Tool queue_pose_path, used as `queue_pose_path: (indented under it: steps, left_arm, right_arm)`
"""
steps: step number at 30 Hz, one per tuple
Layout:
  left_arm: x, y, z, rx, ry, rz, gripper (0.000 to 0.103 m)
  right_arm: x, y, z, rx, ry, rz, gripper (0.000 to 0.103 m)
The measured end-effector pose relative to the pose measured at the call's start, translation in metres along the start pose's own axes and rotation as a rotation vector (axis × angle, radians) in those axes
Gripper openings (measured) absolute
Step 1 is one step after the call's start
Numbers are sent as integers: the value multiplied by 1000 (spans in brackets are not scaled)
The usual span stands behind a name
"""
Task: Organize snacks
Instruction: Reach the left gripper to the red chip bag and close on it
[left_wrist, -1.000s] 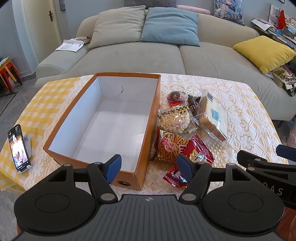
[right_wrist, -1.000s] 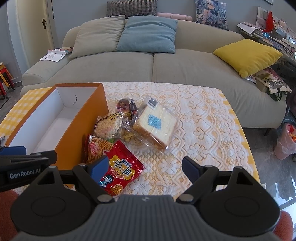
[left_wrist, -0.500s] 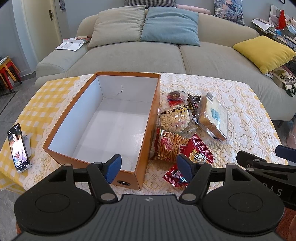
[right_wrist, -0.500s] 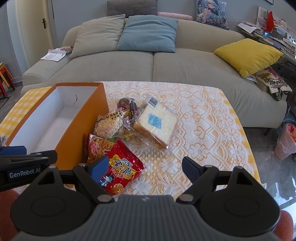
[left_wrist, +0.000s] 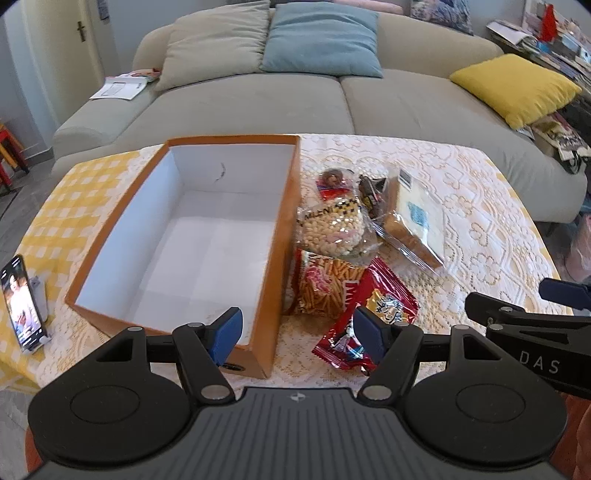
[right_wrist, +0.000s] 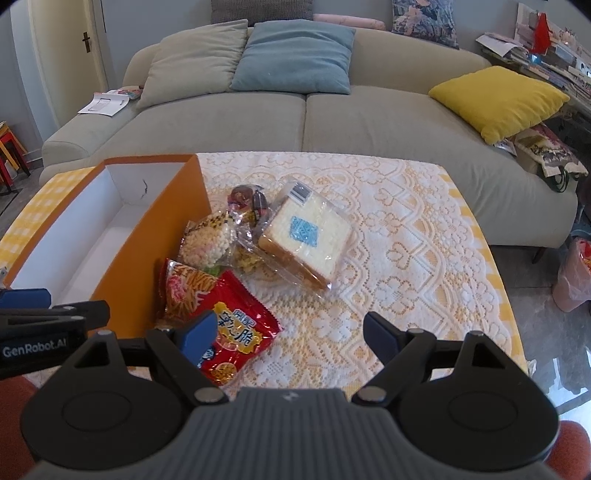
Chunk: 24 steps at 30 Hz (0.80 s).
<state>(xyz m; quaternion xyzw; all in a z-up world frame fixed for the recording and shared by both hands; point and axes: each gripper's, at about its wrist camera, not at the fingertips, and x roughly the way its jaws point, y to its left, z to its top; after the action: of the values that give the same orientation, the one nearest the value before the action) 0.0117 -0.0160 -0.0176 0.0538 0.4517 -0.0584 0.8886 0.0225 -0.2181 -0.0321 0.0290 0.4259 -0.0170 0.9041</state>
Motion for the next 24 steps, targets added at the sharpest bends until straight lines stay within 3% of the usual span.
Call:
queue_pose_path:
  steps: [3,8,13,16,21,24]
  left_arm:
    - [4,-11,0,65,-10,-14,81]
    - [18,-30,-3,195,-7,-53,79]
    - [38,-46,-7,289,35,-82,75]
    - [49,-53,-8,324,65,-112,75]
    - [65,-70,-12,450,41,-124,75]
    - [84,-71,-10,451,79,-116,75]
  right_arm:
    - [8,-6,-1,-14,9,34,83]
    - [27,-18,-3,-11,46,83,70]
    - [48,-25,-5,-18,87,131,63]
    - [63,-32,-5,9,125,152,62]
    - [80,-47,-8,14,150,169,62]
    - [88,-53,-11,10,166,198,62]
